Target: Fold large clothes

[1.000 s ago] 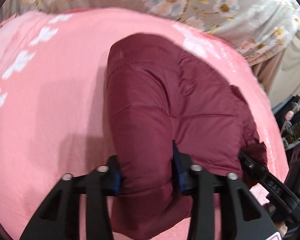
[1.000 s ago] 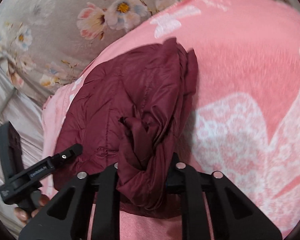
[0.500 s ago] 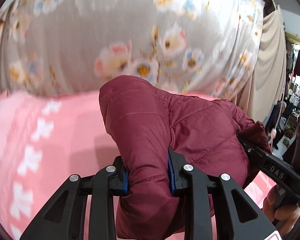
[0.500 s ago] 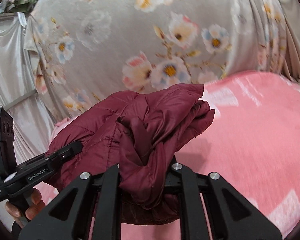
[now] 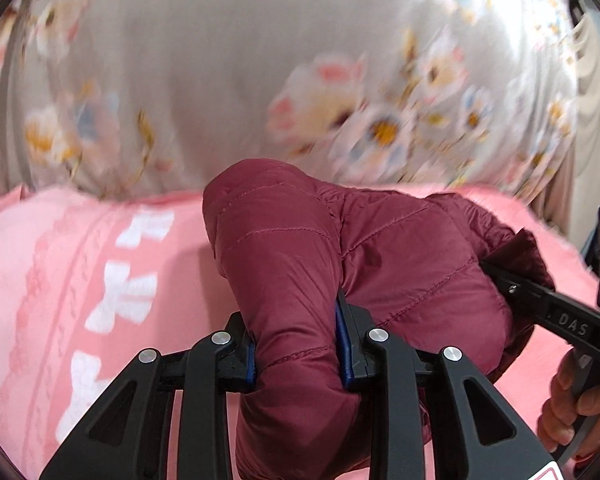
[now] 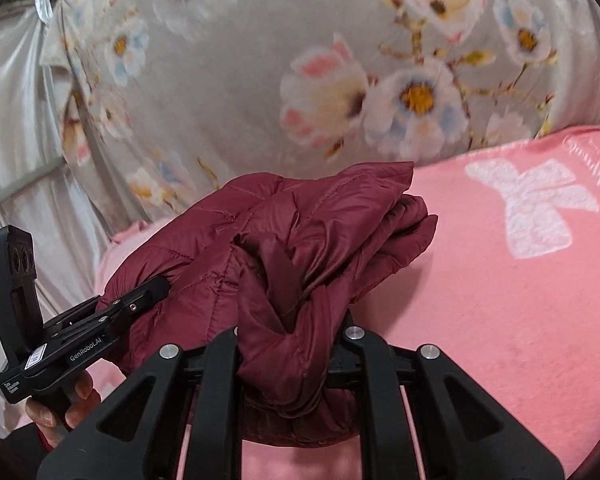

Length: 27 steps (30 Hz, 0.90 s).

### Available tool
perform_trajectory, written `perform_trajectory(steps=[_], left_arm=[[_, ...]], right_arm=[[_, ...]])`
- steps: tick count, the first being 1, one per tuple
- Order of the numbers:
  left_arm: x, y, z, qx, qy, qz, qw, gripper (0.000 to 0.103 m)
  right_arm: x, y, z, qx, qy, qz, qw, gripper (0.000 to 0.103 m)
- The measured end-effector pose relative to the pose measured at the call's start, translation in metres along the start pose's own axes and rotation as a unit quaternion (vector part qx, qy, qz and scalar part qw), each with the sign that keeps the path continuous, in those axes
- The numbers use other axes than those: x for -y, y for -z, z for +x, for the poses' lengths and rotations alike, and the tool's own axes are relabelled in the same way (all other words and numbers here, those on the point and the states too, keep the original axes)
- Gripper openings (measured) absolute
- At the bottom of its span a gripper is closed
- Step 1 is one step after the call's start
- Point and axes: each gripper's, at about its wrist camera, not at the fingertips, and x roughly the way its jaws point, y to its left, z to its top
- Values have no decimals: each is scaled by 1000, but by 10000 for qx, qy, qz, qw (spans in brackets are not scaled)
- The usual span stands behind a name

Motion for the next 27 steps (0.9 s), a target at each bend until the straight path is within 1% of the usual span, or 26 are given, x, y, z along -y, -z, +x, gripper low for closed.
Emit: perform_trajectory(steps=[1, 3, 5, 6, 7, 8, 9, 10, 11, 12, 13, 14, 15, 17, 18, 19, 20, 21, 23, 25, 27], left_arm=[[-5, 9, 11, -170, -51, -12, 9998, 27], [-13, 30, 24, -347, -196, -39, 9992, 28], [-19, 45, 27, -446, -269, -35, 9986, 36], [-21, 47, 27, -536, -246, -107, 9982, 39], [-24, 45, 25, -651, -217, -204, 9974, 44], [-25, 44, 24, -739, -204, -241, 9968, 46], [-26, 44, 24, -868, -240, -274, 9956, 51], [-27, 44, 20, -1021, -351, -315, 9937, 56], [-26, 44, 17, -1112, -486, -321, 9921, 59], [-24, 42, 12, -1205, -744, -298, 9895, 64], [-21, 40, 3, -1259, -1122, -215, 9854, 65], [-18, 38, -3, -1271, -1394, -168, 9819, 66], [-16, 34, -9, -1291, -1736, -154, 9762, 72], [-14, 25, -15, -1366, -2172, -329, 9660, 74], [-14, 20, -15, -1439, -2255, -482, 9623, 74], [-13, 14, -15, -1467, -2240, -609, 9616, 74], [-11, 10, -13, -1474, -2237, -660, 9612, 74], [-8, 6, -9, -1492, -2274, -696, 9598, 74], [-4, 1, 0, -1509, -2228, -798, 9598, 74], [-2, 1, 17, -1602, -2155, -928, 9588, 74], [-2, 8, 32, -1748, -2096, -1025, 9566, 74]], right_arm=[[2, 8, 8, -92, 28, 51, 9999, 12], [6, 29, 22, -275, 129, 175, 9994, 13], [14, 42, 29, -554, 191, 396, 9975, 16], [21, 42, 27, -593, 134, 611, 9963, 18], [24, 42, 27, -646, 137, 717, 9952, 24], [27, 43, 26, -776, 240, 785, 9936, 31], [28, 43, 25, -863, 340, 800, 9925, 36], [29, 45, 20, -923, 437, 803, 9915, 40], [29, 46, 10, -939, 571, 777, 9909, 41], [28, 45, 1, -928, 715, 731, 9904, 41], [25, 42, -8, -868, 907, 659, 9899, 41], [20, 38, -23, -680, 1215, 529, 9888, 41], [15, 34, -30, -525, 1434, 434, 9873, 41], [1, 23, -39, -299, 1751, 225, 9838, 40], [-6, 18, -39, -245, 1774, 139, 9837, 38], [-11, 14, -37, -226, 1764, 70, 9840, 35], [-19, 8, -32, -245, 1724, -37, 9847, 30], [-24, 4, -25, -272, 1706, -108, 9849, 28], [-28, 0, -8, -389, 1712, -200, 9843, 23], [-28, -1, 9, -512, 1763, -211, 9828, 22], [-22, 3, 31, -738, 1839, -199, 9800, 22]])
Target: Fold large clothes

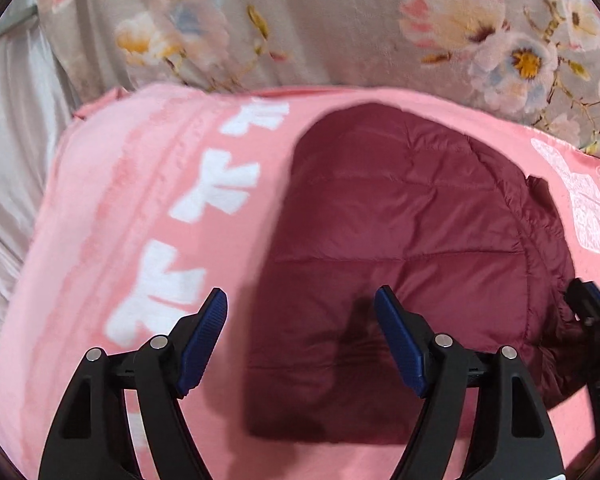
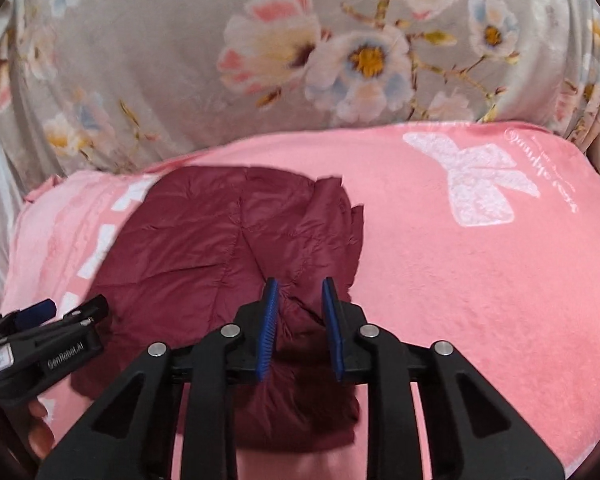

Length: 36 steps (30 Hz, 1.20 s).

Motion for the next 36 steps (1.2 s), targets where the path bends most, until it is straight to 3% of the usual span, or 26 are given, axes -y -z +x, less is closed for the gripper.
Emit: perform_trajectory(steps=[3, 7, 13, 25, 36], left_arm=[[5, 9, 17, 8, 58, -98, 9999, 77], [5, 19, 26, 214, 71, -105, 9997, 87], [2, 26, 37, 366, 176, -122, 9991, 91], [16, 29, 37, 539, -205, 104, 9983, 92], [19, 30, 36, 593, -305, 157, 9976, 92]], right_arm=[[2, 11, 21, -201, -19, 36, 9998, 22], [3, 26, 31, -146, -17, -79, 9999, 22], [8, 31, 38, -227, -132, 27, 9997, 22], [3, 31, 41, -261, -9, -86, 9996, 22], [2, 31, 42, -262, 25, -130, 9996, 22]])
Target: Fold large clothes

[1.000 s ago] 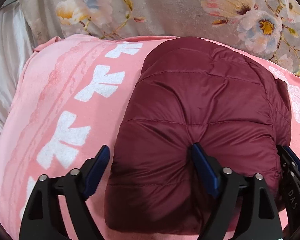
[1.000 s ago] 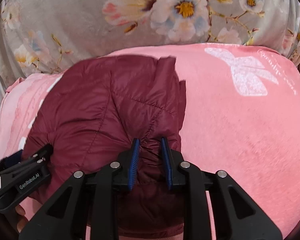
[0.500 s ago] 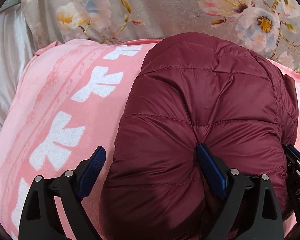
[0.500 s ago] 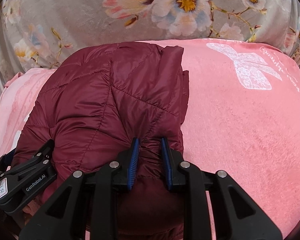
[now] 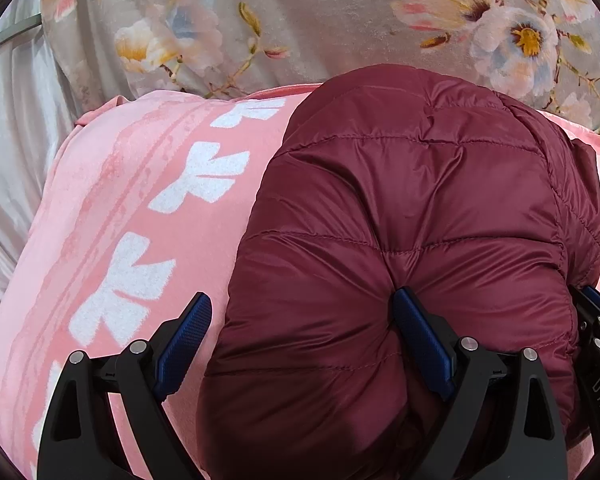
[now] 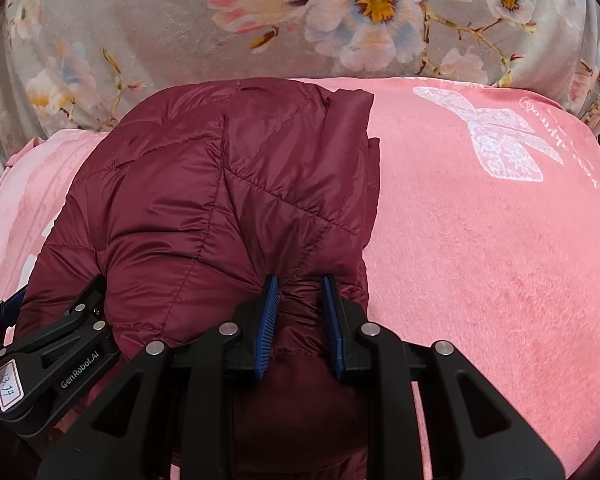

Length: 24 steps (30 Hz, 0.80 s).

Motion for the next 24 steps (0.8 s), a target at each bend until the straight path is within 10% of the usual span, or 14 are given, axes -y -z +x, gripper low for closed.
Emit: perform_trajectory(steps=[12, 24], left_arm=[[-1, -1, -1, -20, 55, -44, 10000, 92], [-42, 48, -70, -472, 568, -338, 9967, 91]], right_arm=[[5, 0, 2, -20, -143, 136, 9998, 22], [37, 73, -107, 28, 121, -353, 9993, 43]])
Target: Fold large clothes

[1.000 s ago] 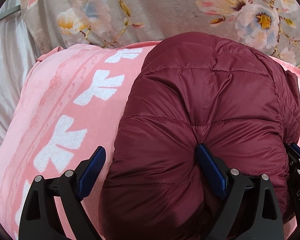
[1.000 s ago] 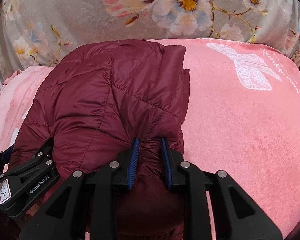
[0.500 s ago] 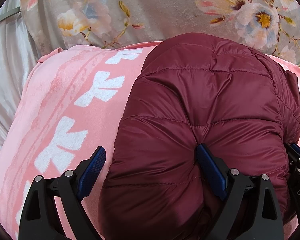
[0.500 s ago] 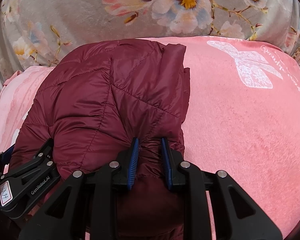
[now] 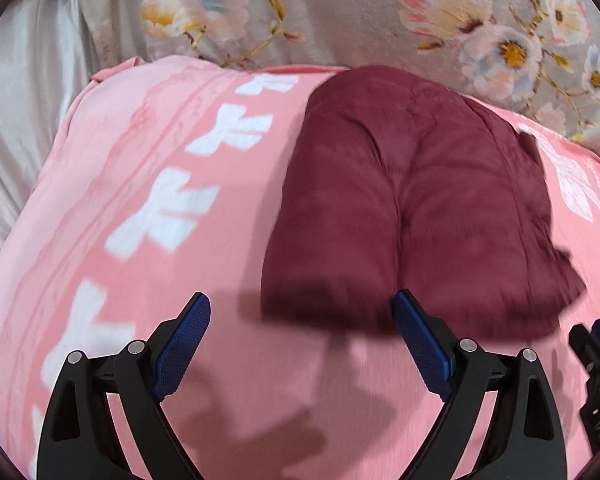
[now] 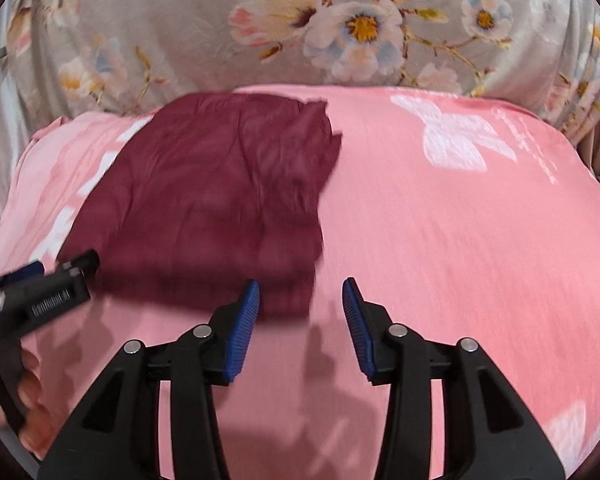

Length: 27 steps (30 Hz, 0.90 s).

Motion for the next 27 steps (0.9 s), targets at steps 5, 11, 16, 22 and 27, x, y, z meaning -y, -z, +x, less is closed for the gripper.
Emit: perform_trajectory(steps=[5, 11, 16, 22, 27], left_arm=[[5, 46, -14, -249, -103, 239, 9994, 91], [10, 81, -29, -271, -161, 392, 9987, 91], [15, 90, -36, -67, -401, 494, 9979, 91], [26, 92, -37, 81, -641, 770, 9949, 91], [21, 91, -38, 75, -573, 640, 9963, 91]], right_arm=[[6, 44, -14, -241, 90, -49, 9997, 51], [15, 63, -27, -323, 68, 165, 9993, 61], [8, 73, -34, -336, 138, 31, 9993, 67], [4, 74, -36, -253, 238, -100, 9993, 67], [8, 73, -32, -310, 209, -77, 9993, 67]])
